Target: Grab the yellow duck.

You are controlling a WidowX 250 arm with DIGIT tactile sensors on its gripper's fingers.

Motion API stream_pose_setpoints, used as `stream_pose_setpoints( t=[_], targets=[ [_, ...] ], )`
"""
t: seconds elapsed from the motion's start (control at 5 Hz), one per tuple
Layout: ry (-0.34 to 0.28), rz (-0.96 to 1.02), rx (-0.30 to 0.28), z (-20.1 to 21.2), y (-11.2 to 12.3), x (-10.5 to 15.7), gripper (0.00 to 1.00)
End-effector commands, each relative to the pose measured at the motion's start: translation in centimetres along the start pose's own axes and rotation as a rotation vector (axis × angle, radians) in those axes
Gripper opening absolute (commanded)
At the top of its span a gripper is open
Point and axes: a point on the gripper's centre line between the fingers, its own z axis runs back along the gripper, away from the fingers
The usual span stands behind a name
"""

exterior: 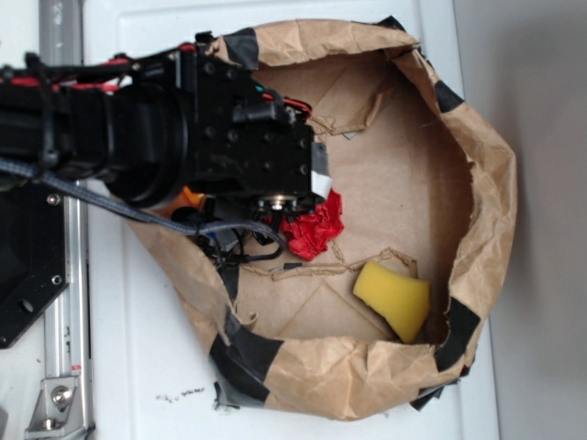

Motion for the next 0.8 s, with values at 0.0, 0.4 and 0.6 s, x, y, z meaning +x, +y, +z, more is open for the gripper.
stream_pose_setpoints(
  t=[0.0, 0.4, 0.6],
  targets=[
    [-0.320, 0.195, -0.118, 9.8, -0.5, 2.4, 0.00],
    [-0.442, 0.267, -0.186, 20.6, 0.0, 2.0, 0.00],
    [-0.449, 0.324, -0.151, 19.6, 0.1, 2.9, 0.00]
  ],
)
